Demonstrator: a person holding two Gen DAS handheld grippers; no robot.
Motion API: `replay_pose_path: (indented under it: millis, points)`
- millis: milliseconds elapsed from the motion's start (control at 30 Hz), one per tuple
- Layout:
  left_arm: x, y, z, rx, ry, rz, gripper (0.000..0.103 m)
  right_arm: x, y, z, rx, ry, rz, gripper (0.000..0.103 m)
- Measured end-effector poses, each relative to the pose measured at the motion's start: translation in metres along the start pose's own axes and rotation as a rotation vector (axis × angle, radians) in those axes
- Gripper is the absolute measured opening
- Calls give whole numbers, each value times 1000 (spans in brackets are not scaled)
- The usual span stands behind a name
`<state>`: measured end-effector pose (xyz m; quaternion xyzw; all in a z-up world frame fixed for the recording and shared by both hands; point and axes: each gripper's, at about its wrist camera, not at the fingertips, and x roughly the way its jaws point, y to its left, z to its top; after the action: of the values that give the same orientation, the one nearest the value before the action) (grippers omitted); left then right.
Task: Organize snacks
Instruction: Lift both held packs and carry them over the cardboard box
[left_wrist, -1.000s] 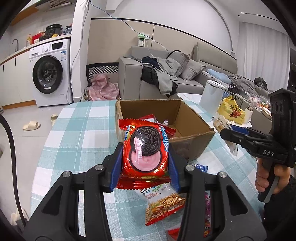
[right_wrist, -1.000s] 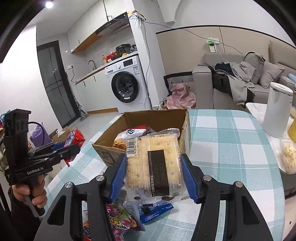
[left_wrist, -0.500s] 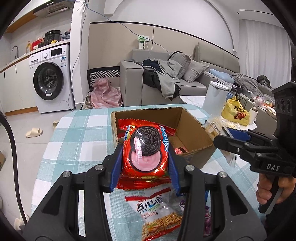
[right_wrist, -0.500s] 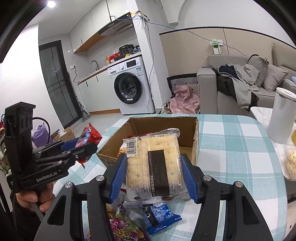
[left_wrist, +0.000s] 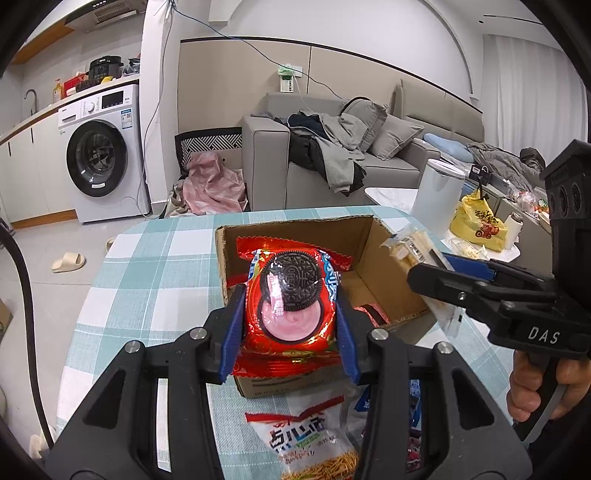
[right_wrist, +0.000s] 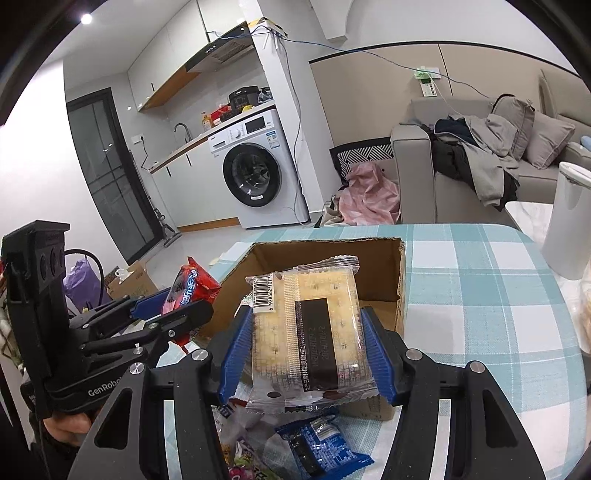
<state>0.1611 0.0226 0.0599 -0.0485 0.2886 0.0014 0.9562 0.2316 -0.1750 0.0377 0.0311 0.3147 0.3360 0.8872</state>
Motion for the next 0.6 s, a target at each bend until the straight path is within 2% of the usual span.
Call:
replay_pose_path:
  millis: [600]
  points:
    - [47,10,7,-43,32,26,41,34,-13,14,84,29,-14,59]
